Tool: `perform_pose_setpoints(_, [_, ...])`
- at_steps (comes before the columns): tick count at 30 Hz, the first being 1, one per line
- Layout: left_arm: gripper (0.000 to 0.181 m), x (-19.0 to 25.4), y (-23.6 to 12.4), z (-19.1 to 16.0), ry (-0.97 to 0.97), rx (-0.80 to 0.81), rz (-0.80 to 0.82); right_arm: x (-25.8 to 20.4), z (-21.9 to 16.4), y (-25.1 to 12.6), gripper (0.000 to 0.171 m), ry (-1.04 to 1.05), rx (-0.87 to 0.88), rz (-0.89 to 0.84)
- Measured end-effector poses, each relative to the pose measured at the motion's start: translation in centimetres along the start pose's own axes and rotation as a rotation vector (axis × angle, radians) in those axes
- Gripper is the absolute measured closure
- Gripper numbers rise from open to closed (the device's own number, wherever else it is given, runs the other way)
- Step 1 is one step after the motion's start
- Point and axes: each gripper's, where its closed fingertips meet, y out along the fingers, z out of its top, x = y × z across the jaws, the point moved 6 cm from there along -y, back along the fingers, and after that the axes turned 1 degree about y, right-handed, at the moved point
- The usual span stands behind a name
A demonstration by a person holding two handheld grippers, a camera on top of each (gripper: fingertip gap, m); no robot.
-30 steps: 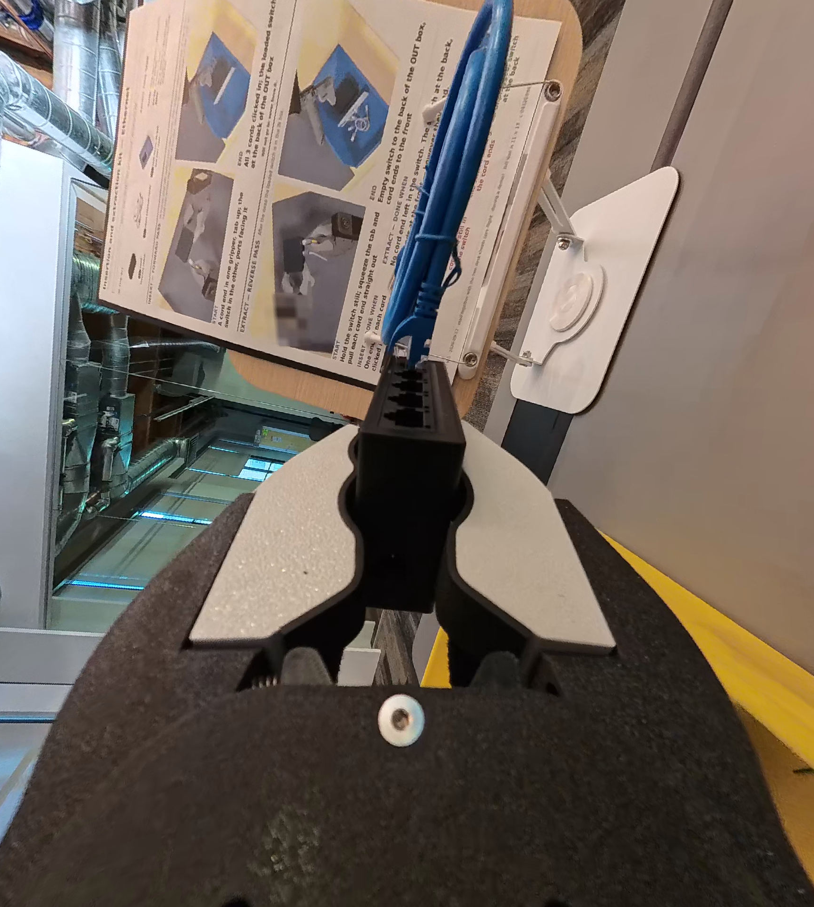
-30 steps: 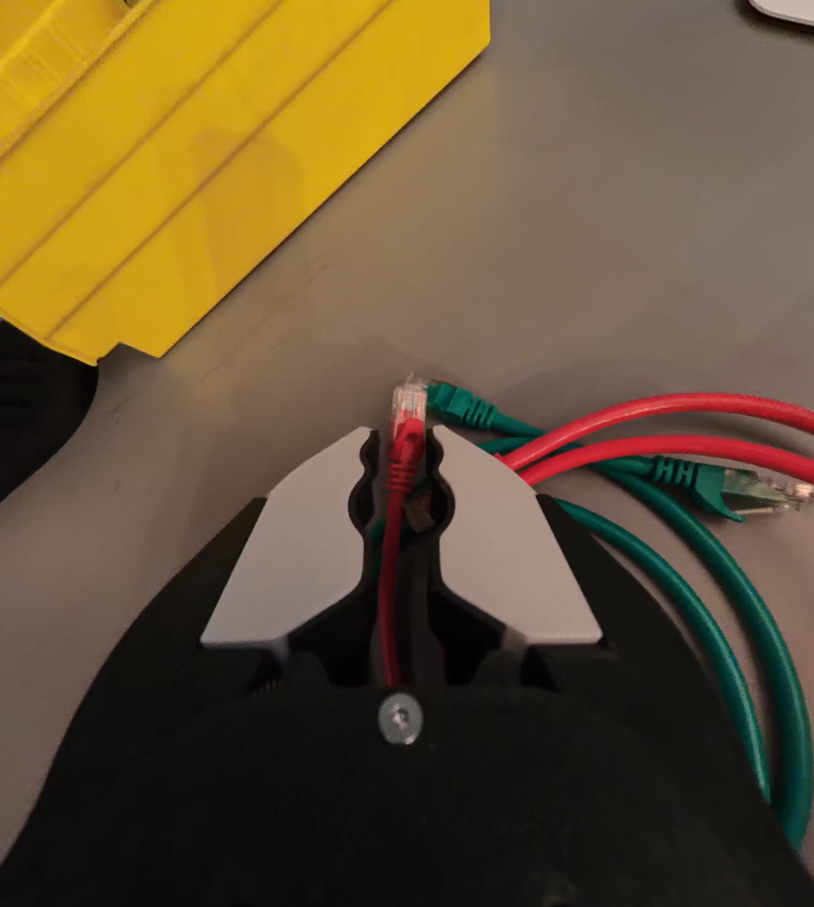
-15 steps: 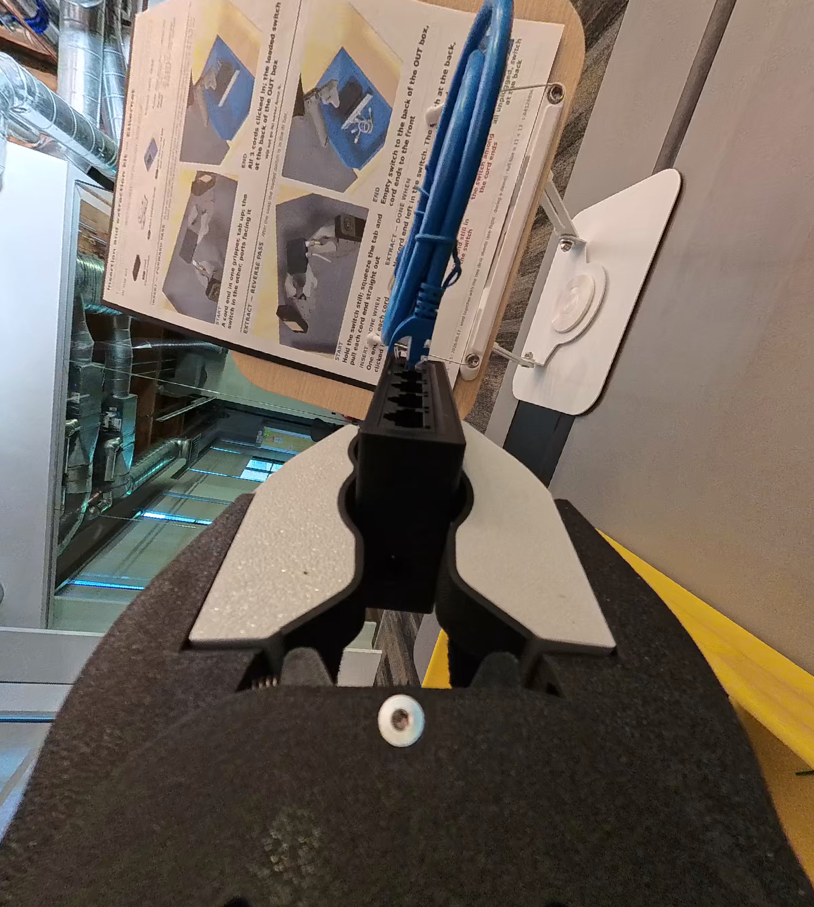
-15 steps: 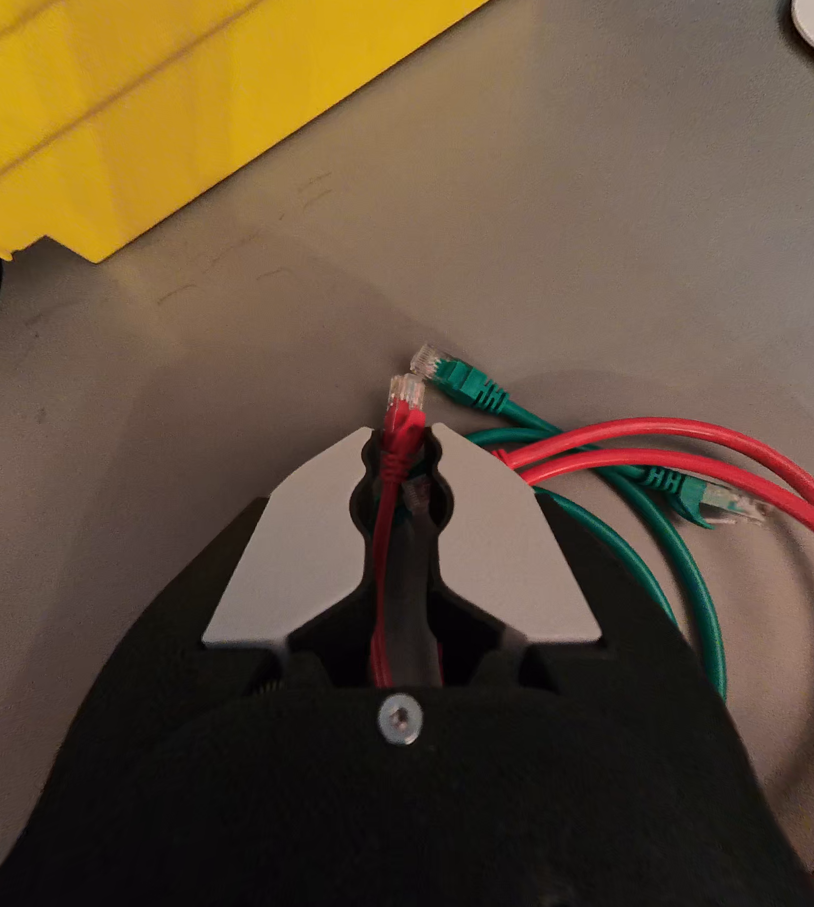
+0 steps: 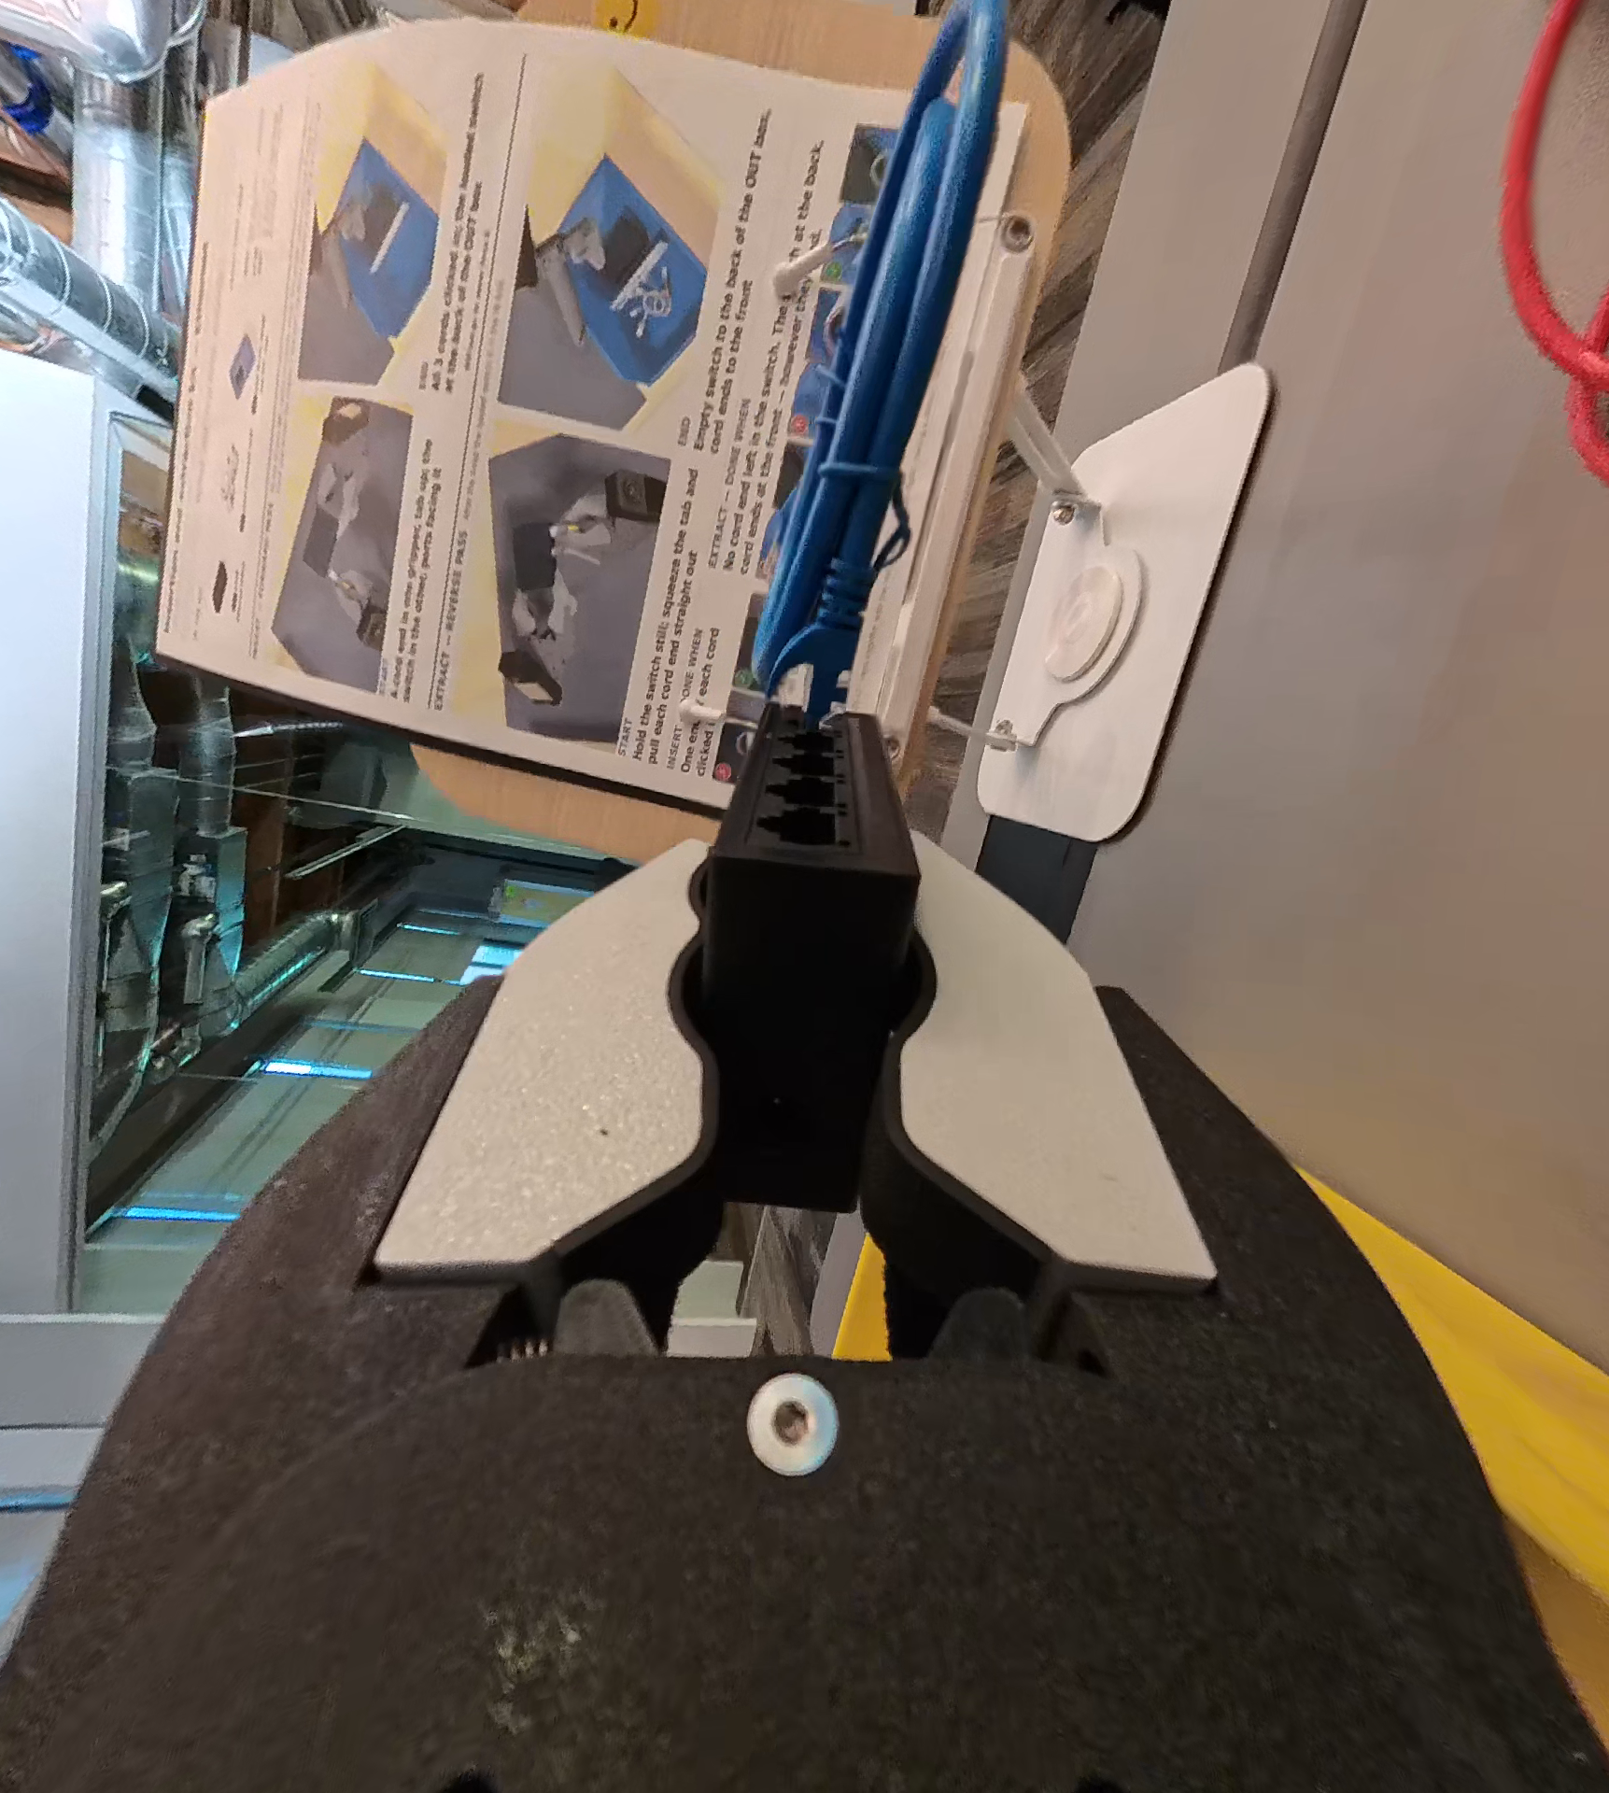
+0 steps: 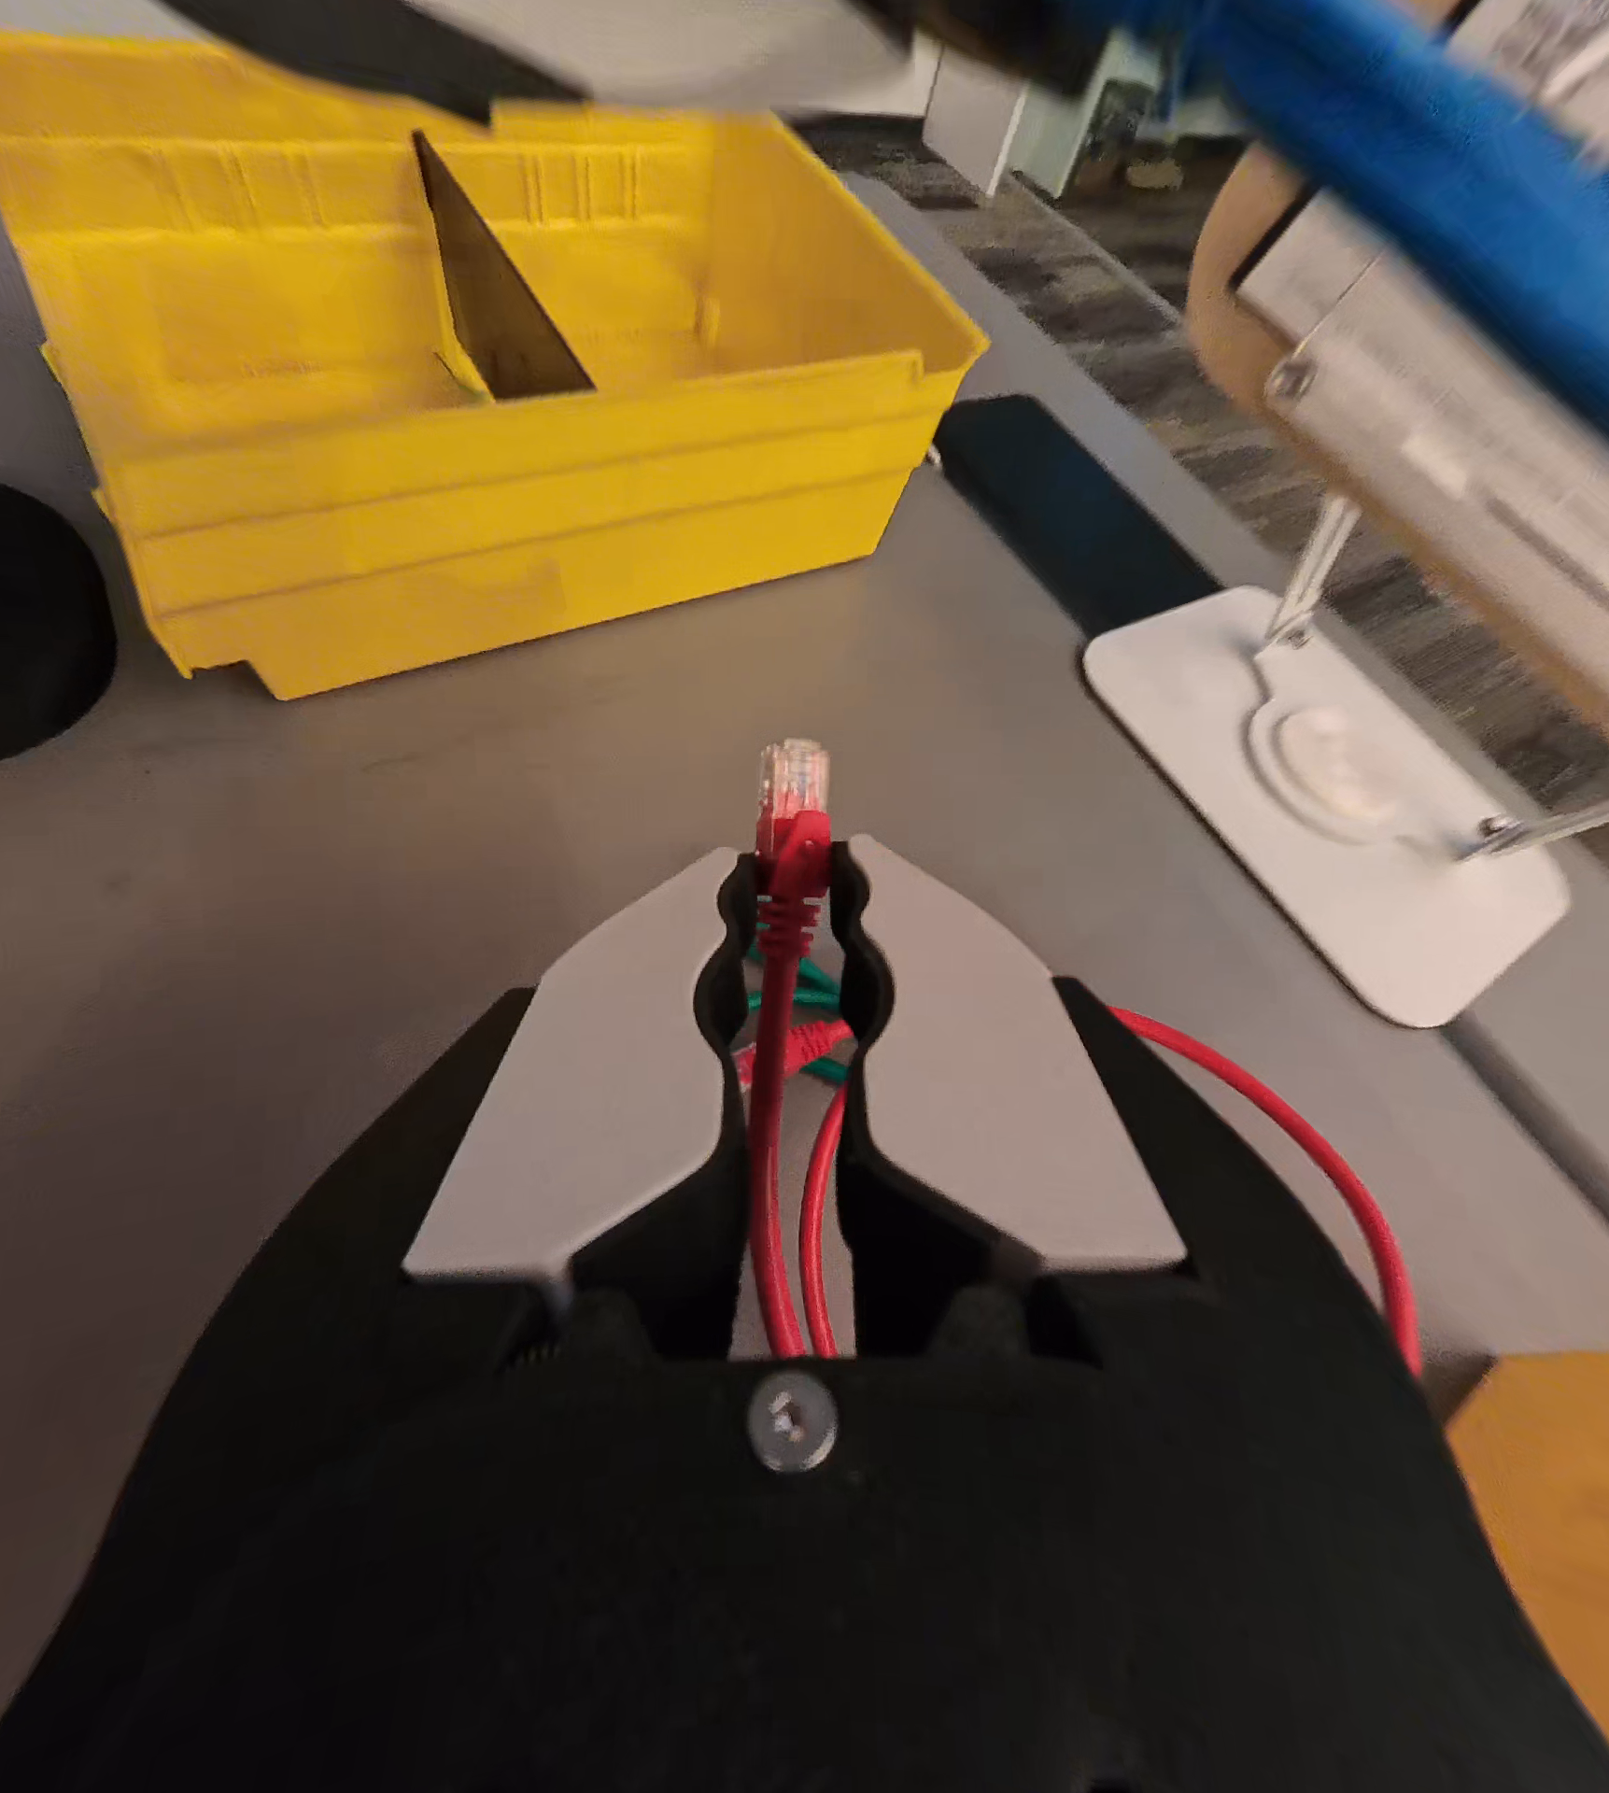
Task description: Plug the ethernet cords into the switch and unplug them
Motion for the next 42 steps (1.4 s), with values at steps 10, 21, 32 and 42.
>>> perform_pose_setpoints(10, [0.152, 2.7, 0.9, 3.9, 0.110, 0.069, -0.038, 1.5, 6.7, -4.0, 0.155, -0.021, -0.139, -0.050])
perform_pose_setpoints(21, [0.152, 5.4, 1.0, 7.3, 0.221, 0.169, -0.068, 2.9, 5.1, -3.7, 0.155, 0.065, -0.317, -0.105])
perform_pose_setpoints(32, [0.151, 6.7, 0.9, 8.8, 0.308, 0.188, -0.066, 2.6, 3.8, -4.3, 0.155, 0.099, -0.451, -0.111])
perform_pose_setpoints(42, [0.151, 7.6, 1.0, 9.4, 0.402, 0.156, -0.056, 2.5, 2.8, -3.8, 0.155, 0.227, -0.524, -0.129])
